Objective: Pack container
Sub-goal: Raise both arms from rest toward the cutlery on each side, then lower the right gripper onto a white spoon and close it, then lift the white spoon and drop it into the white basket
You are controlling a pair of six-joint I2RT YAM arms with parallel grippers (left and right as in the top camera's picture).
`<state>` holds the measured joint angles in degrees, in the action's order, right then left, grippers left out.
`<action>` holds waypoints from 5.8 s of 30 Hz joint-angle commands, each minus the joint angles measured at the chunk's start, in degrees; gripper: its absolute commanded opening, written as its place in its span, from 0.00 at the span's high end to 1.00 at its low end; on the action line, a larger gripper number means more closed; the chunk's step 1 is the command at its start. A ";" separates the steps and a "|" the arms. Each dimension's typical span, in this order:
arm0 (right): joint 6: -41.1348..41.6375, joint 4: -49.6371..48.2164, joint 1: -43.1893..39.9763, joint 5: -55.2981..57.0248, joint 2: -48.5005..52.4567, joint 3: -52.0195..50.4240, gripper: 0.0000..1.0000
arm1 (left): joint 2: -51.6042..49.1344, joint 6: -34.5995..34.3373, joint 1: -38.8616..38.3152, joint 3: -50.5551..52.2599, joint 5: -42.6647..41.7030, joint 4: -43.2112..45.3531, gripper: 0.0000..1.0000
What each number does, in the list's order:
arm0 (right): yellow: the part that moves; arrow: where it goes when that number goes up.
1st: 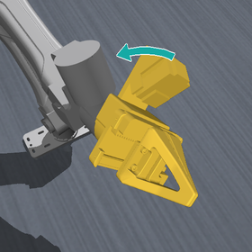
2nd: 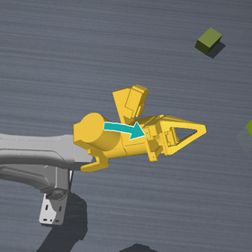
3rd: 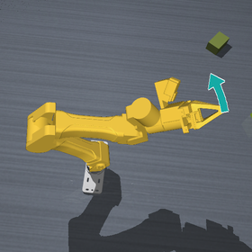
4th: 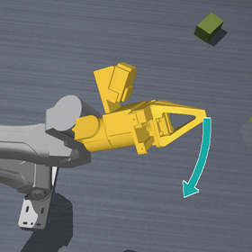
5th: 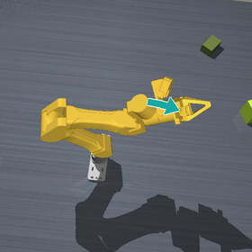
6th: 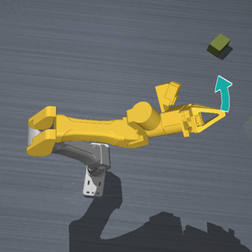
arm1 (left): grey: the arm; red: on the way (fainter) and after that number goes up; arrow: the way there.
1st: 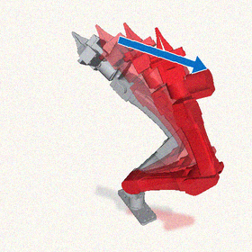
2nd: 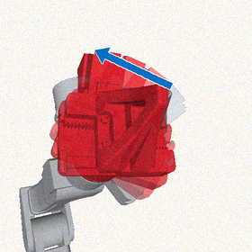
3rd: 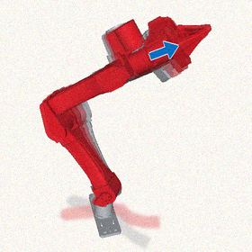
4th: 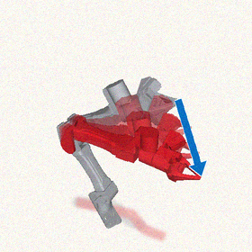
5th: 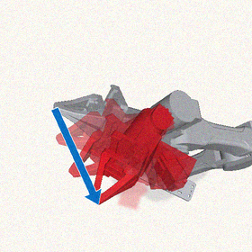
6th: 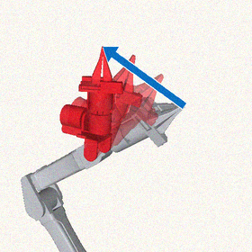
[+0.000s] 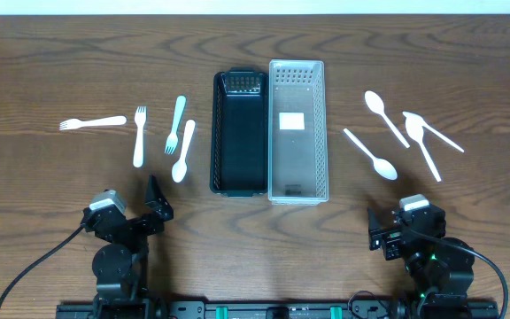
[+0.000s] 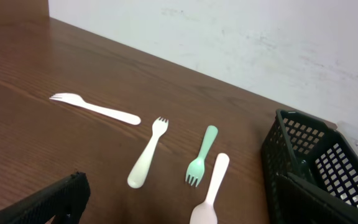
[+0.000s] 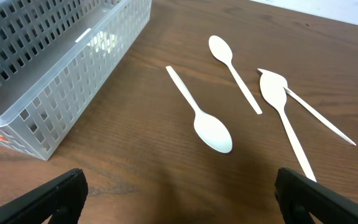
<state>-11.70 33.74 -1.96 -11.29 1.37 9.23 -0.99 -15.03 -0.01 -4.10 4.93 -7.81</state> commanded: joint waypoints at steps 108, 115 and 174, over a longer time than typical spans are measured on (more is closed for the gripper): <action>-0.94 21.79 -13.11 11.50 121.35 79.12 0.56 | -66.79 10.32 6.84 -58.29 -11.32 -32.68 0.02; 1.79 21.44 -12.96 14.10 121.50 79.10 0.73 | -66.79 10.32 6.84 -58.29 -11.32 -32.68 0.02; 12.57 22.84 -9.75 13.60 124.28 79.49 0.65 | -66.79 10.32 6.84 -58.29 -11.32 -32.68 0.02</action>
<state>-0.21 56.88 -12.03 2.33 123.55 88.53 -67.42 -5.69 6.61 -61.21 -7.09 -40.38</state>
